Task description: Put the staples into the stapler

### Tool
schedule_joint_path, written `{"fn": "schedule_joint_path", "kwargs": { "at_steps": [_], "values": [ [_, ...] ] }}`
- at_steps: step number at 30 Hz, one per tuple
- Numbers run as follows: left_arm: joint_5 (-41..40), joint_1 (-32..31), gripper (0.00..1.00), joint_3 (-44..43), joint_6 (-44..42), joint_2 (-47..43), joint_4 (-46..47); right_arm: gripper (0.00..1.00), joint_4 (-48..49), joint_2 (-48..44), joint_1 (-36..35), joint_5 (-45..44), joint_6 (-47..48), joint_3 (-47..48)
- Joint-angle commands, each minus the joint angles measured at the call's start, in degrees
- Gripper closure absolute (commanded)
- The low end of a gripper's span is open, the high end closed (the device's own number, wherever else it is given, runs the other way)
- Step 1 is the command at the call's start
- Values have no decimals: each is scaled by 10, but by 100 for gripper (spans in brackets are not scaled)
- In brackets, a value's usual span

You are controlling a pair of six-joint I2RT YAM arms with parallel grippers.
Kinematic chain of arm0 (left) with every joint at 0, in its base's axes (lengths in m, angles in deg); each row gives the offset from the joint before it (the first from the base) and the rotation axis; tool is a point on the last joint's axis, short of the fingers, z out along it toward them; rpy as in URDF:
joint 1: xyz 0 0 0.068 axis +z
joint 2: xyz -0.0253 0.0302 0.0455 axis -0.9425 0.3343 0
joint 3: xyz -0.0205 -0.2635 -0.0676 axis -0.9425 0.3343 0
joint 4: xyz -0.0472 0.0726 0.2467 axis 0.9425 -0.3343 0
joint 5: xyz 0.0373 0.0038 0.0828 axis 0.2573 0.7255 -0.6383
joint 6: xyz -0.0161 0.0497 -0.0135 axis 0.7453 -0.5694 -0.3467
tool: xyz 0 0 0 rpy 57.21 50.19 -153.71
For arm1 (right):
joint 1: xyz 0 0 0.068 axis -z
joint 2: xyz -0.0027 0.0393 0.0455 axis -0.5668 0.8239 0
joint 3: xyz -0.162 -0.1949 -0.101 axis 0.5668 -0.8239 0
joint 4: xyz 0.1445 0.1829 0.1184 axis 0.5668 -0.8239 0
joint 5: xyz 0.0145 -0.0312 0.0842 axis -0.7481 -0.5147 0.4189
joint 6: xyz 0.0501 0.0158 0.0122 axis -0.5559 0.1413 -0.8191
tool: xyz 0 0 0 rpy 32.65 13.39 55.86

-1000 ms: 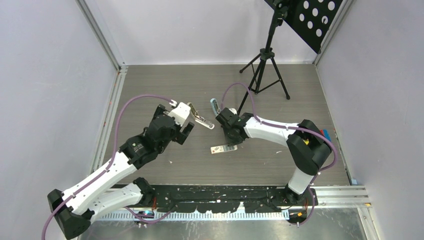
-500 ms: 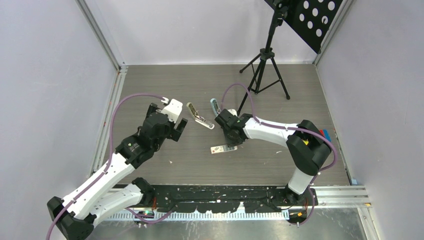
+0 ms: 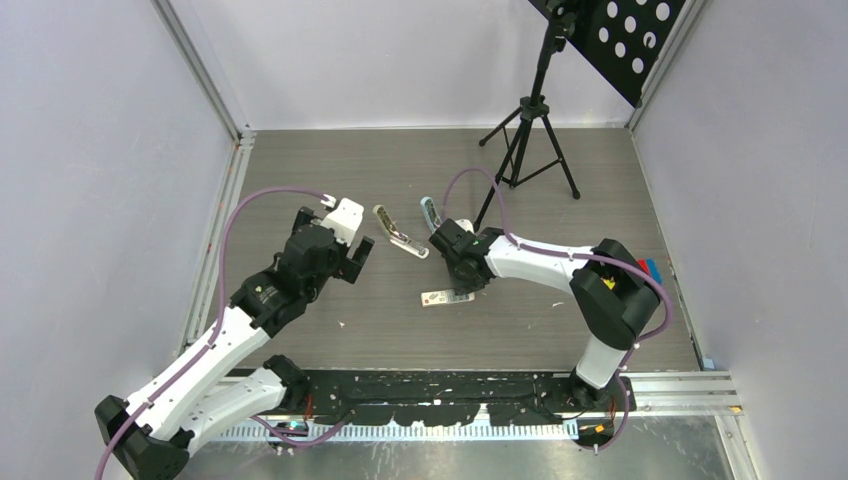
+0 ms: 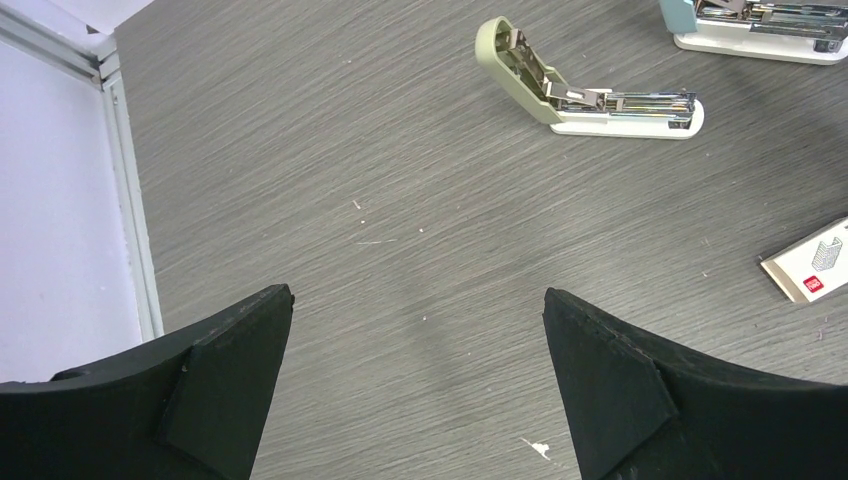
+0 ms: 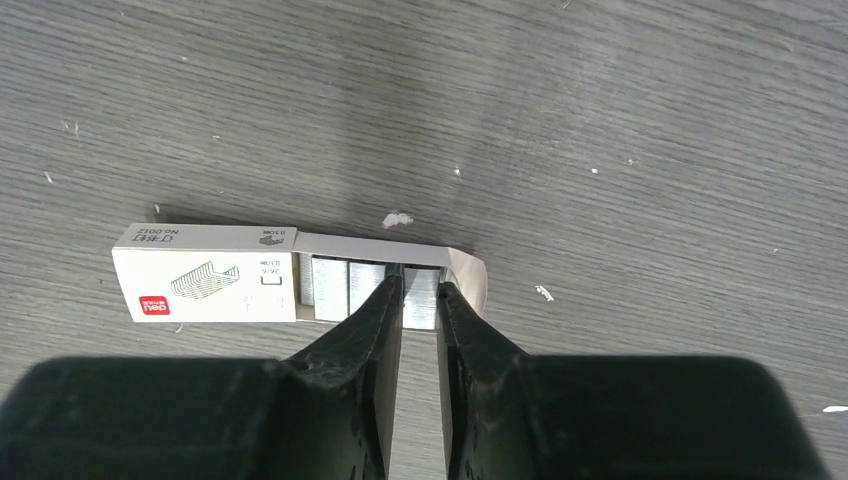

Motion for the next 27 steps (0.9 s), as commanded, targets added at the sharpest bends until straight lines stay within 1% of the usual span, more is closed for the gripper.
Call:
{"fn": "schedule_joint_path", "kwargs": {
  "at_steps": [1,20,23,27],
  "values": [
    [9,6,0,2,4,-8,8,75,10,6,-3,-4,-9,8],
    [21,14,0,2,7,-8,8,73,14,15,-2,-6,-13,3],
    [22,14,0,3,7,-9,9,75,12,12,-3,-7,-13,4],
    [22,15,0,3,6,-9,9,81,2,-3,-2,-8,-8,12]
  ]
}}
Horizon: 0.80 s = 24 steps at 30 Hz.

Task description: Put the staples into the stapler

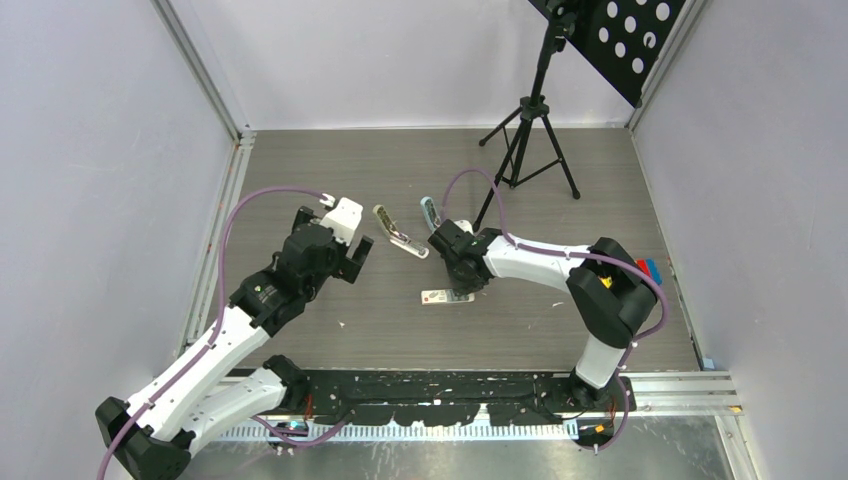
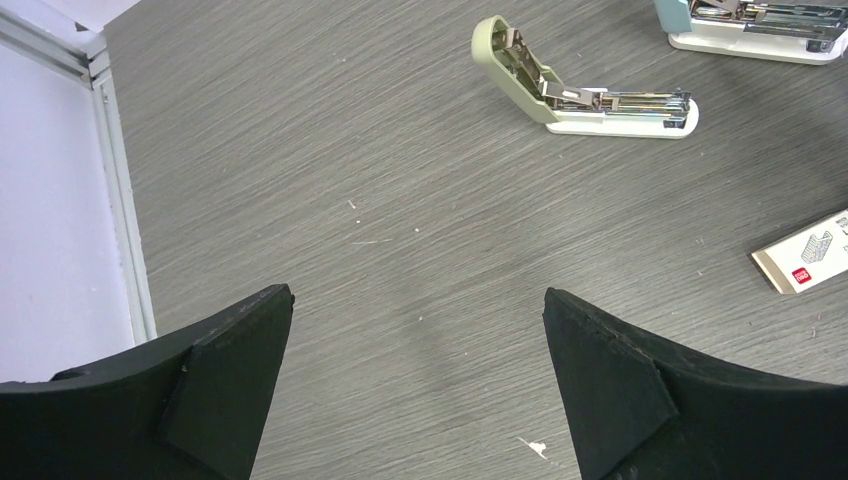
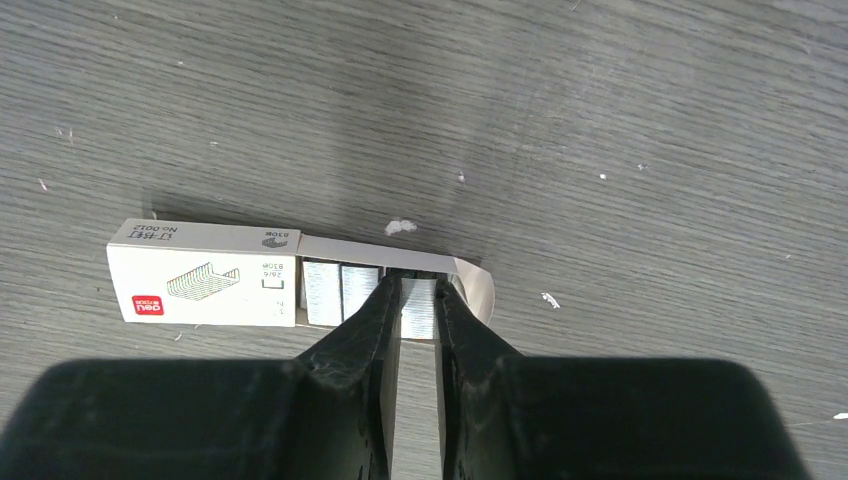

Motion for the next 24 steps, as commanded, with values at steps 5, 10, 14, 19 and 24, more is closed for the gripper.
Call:
{"fn": "schedule_joint_path", "kwargs": {
  "at_steps": [5,10,14,19,24],
  "values": [
    [5,7,0,4,7,-12,12,82,-20,-44,-3,-9,8,25],
    [5,11,0,5,8,-16,15,82,-27,-72,-3,0,36,40],
    [4,15,0,9,8,-25,21,82,-28,-82,-2,9,76,58],
    [-1,23,0,13,7,-38,26,82,-16,-71,1,30,155,89],
    [-14,30,0,18,5,-58,33,82,18,-40,8,67,229,114]
  ]
}}
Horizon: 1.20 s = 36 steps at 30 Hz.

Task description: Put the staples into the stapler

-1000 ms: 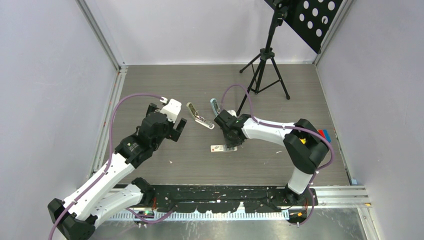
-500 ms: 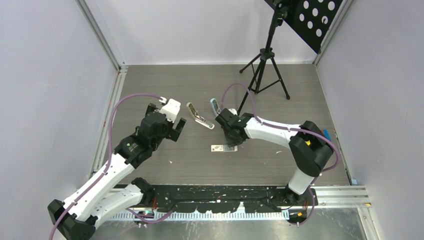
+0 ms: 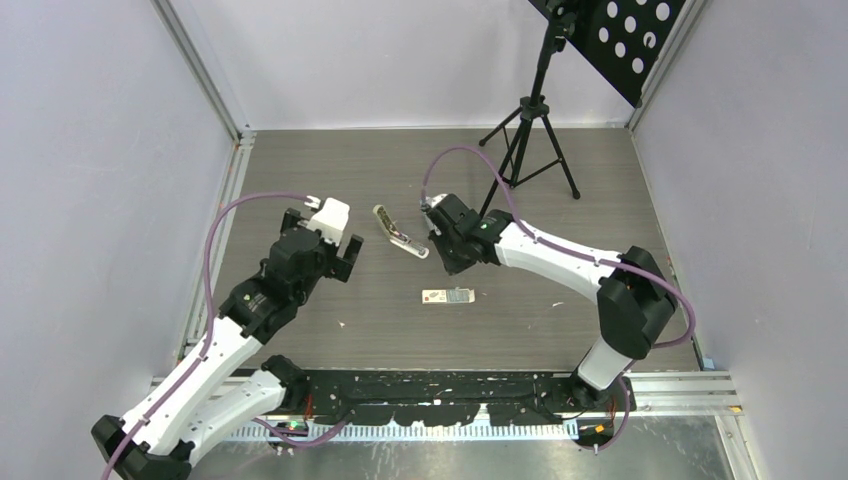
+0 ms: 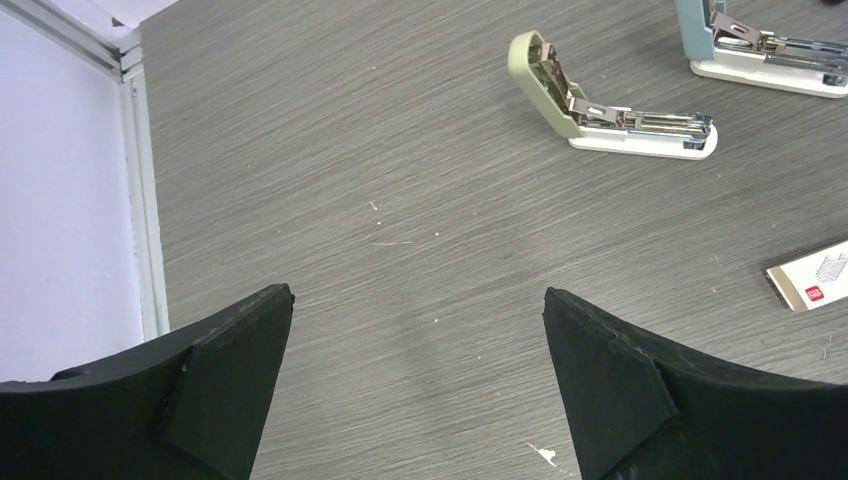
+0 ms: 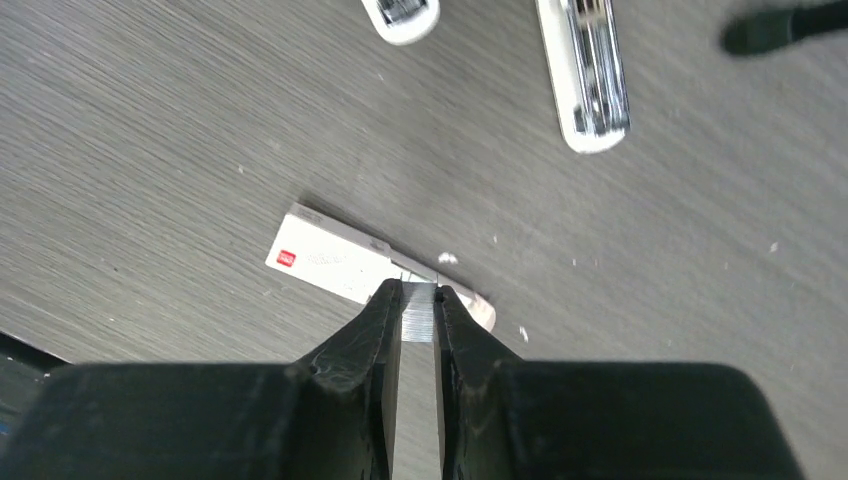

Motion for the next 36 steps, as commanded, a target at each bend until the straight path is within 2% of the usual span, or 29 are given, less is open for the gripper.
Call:
{"fn": "schedule_joint_path", "kwargs": {
  "at_steps": [1,16,27,36],
  "values": [
    [-14,10,0,7,3,-26,31,83,51,24,8,41,94,40],
    [-18,44,0,27,-3,-64,58,83,142,144,74,173,226,132],
    [-11,58,0,28,-4,-57,62,83,183,205,86,229,265,172],
    [-6,63,0,32,-6,-58,66,83,191,216,85,251,271,182]
  ]
}}
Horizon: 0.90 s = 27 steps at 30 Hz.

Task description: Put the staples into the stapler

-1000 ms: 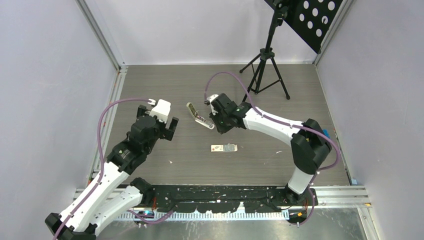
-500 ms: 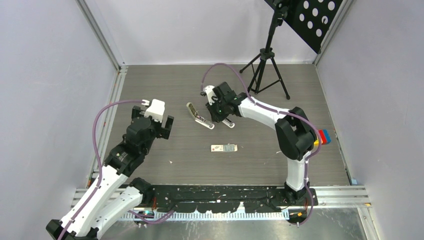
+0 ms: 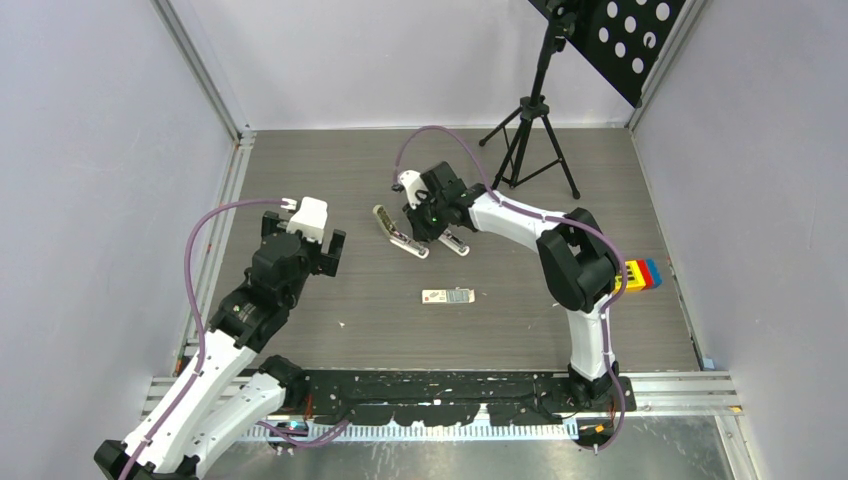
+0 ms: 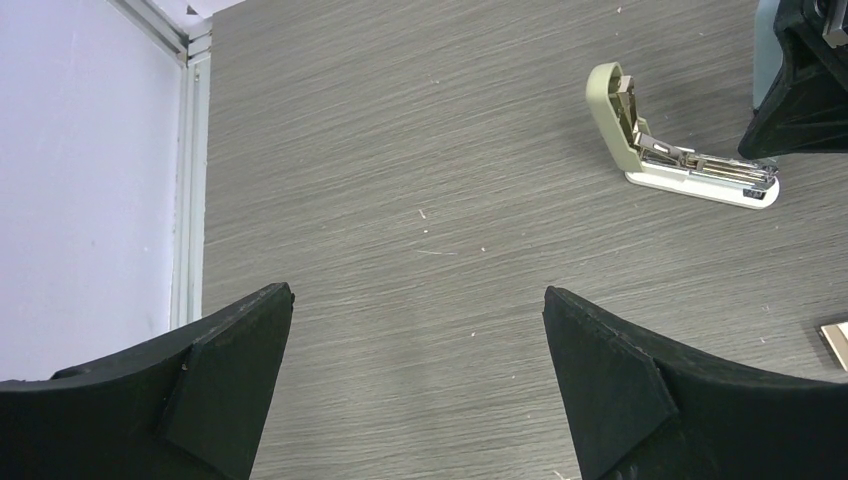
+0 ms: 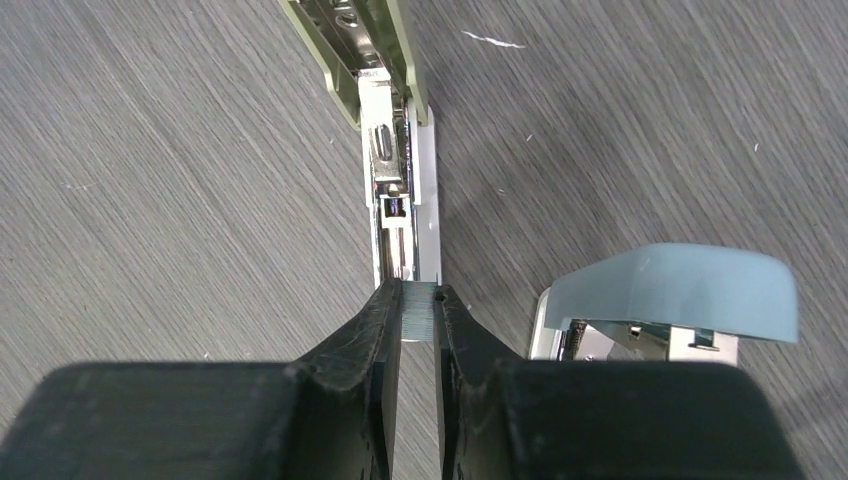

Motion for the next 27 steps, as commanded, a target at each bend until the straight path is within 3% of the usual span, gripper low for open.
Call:
{"fn": "schedule_joint_path", "kwargs": {
  "at_steps": [1,27],
  "values": [
    [4,4,0,3,-4,-4,34,83,27,0,-4,24,11,26],
    [10,5,0,6,-9,-3,38,83,12,37,-19,14,36,54]
  ]
}}
